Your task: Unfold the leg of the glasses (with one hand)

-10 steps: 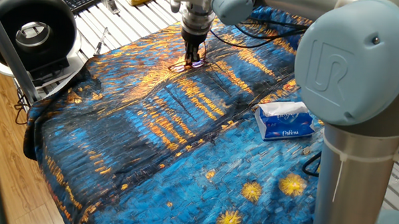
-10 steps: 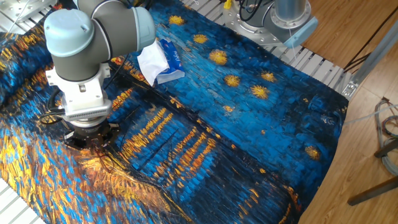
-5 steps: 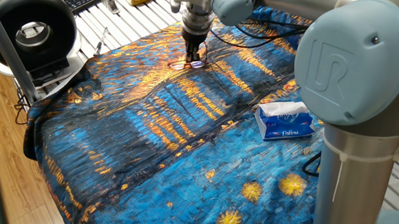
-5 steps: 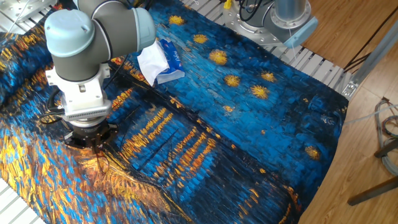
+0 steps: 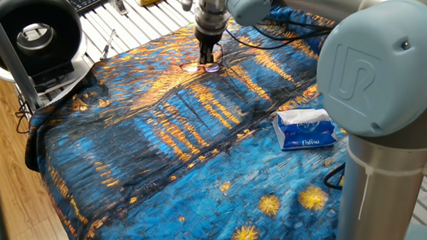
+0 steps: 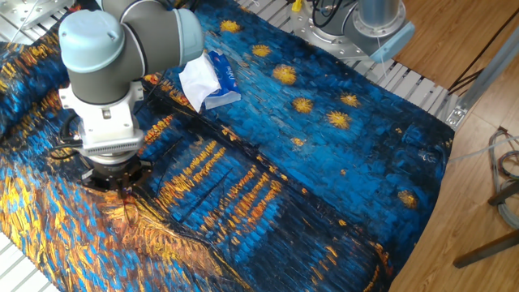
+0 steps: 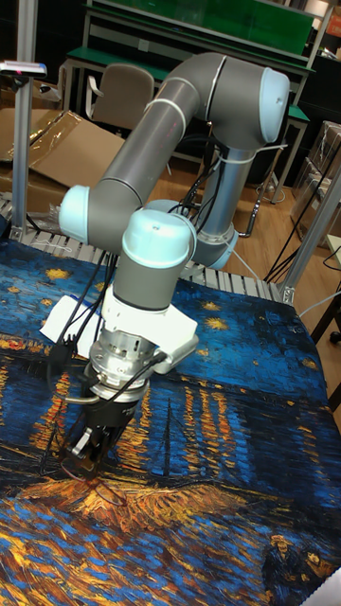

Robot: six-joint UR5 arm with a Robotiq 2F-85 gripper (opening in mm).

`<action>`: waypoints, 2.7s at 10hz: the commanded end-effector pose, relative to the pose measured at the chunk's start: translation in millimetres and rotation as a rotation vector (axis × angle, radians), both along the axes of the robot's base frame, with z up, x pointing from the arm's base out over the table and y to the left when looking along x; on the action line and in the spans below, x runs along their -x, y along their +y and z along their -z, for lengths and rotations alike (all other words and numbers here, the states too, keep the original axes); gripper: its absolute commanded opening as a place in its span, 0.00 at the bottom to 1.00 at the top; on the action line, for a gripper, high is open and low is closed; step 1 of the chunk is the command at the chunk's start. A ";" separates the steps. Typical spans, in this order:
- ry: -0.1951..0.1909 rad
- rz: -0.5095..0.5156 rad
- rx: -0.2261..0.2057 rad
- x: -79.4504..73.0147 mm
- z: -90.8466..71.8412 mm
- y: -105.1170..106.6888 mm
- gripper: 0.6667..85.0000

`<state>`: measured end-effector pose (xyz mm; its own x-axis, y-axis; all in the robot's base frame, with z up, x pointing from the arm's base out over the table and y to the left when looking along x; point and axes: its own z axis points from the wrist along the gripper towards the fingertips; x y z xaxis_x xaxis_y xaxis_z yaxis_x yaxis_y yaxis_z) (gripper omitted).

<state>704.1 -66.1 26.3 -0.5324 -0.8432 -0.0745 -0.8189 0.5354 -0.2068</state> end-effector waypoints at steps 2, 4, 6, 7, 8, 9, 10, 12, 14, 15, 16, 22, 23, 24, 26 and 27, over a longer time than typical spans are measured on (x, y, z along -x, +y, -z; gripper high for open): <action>-0.021 0.064 -0.049 -5.4 -21.5 13.9 0.00; -0.019 0.076 -0.044 -6.3 -29.9 13.7 0.00; -0.009 0.092 -0.021 -4.7 -38.5 6.0 0.00; -0.001 0.104 -0.009 -3.1 -43.3 3.2 0.00; 0.007 0.116 0.003 -0.8 -47.9 0.2 0.00; 0.012 0.126 0.009 0.7 -52.9 -1.3 0.00; 0.017 0.131 0.017 2.3 -60.6 -3.8 0.00; 0.027 0.146 0.034 6.6 -68.5 -9.2 0.00; 0.043 0.178 0.074 15.2 -75.3 -18.6 0.00; 0.053 0.194 0.083 19.7 -77.8 -20.4 0.00; 0.062 0.208 0.097 23.1 -79.6 -23.3 0.00; 0.117 0.312 0.138 47.5 -79.6 -15.7 0.00; 0.122 0.319 0.152 49.8 -83.8 -15.4 0.00; 0.124 0.325 0.161 52.0 -88.0 -14.9 0.00; 0.126 0.331 0.183 54.7 -93.8 -19.3 0.00; 0.126 0.333 0.190 55.1 -95.8 -22.8 0.00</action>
<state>652.9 -86.3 115.6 -0.7632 -0.6314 0.1372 -0.6445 0.7291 -0.2302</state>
